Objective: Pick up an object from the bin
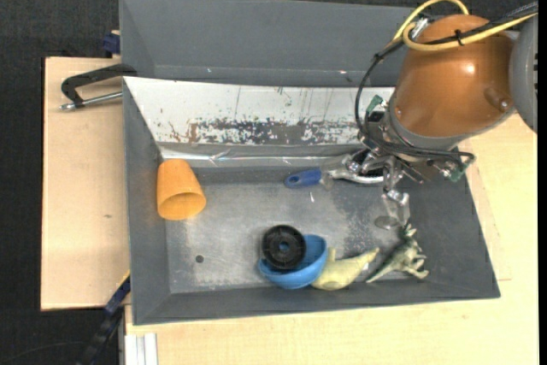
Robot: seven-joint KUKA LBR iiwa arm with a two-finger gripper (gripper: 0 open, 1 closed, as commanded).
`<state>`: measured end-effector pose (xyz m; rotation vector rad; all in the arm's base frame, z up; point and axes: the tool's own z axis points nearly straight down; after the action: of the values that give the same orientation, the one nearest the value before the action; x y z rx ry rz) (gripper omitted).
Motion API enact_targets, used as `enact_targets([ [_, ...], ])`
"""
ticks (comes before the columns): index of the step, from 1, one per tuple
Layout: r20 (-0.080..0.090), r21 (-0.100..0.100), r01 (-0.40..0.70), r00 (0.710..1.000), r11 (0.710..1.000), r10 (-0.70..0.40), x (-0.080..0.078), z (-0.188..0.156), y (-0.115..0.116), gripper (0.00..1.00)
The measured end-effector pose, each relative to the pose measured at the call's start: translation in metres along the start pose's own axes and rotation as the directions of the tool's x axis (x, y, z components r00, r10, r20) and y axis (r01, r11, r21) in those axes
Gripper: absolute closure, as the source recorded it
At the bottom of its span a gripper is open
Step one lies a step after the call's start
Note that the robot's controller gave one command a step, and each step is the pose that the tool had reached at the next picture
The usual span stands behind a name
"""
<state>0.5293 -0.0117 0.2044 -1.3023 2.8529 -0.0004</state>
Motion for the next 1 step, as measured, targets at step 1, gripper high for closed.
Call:
enact_targets([
  [1,-0.003,-0.005,0.137,0.991,0.991,-0.137,-0.0196,0.0365,0.0324,0.00],
])
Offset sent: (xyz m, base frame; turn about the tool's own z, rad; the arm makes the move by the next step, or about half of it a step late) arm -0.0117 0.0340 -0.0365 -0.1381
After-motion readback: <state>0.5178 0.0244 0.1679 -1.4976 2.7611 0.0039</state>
